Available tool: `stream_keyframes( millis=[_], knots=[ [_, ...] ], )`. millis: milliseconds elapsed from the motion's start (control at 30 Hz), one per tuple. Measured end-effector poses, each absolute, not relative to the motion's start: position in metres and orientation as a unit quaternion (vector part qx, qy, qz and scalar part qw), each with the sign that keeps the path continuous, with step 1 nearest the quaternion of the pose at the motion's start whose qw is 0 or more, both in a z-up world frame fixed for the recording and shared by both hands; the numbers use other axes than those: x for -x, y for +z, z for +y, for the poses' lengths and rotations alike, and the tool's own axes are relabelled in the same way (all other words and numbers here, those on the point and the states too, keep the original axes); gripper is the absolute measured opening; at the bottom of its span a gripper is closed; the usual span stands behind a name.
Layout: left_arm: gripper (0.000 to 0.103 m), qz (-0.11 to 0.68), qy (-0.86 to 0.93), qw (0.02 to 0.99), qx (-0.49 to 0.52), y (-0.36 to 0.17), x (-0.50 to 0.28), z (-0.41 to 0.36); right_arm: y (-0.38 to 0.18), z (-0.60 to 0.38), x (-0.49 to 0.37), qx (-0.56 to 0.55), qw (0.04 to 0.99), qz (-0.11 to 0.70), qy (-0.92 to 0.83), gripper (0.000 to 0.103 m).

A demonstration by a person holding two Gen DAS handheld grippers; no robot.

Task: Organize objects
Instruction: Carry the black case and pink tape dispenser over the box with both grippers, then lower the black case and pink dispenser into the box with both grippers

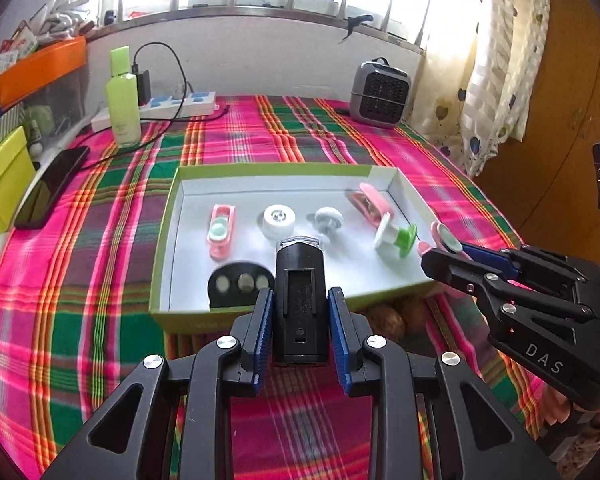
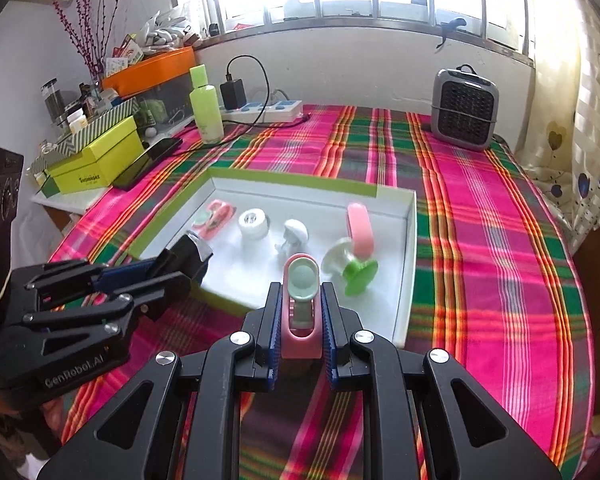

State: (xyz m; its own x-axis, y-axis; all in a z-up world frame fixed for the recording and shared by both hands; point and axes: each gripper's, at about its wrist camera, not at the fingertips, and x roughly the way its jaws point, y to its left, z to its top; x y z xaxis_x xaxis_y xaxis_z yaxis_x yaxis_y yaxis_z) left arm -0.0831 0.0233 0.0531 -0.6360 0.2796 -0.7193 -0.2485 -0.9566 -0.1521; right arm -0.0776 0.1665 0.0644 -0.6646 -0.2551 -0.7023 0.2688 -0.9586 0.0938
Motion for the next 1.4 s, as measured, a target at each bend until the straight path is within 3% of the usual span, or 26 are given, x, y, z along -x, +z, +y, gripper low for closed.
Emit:
stream_keyframes(
  millis=[1400],
  knots=[
    [0.025, -0.041, 0.886, 0.123, 0.446, 0.021, 0.148, 0.028, 0.052, 0.159, 0.164, -0.414, 0.157, 0.005, -0.897, 0.019]
  ],
)
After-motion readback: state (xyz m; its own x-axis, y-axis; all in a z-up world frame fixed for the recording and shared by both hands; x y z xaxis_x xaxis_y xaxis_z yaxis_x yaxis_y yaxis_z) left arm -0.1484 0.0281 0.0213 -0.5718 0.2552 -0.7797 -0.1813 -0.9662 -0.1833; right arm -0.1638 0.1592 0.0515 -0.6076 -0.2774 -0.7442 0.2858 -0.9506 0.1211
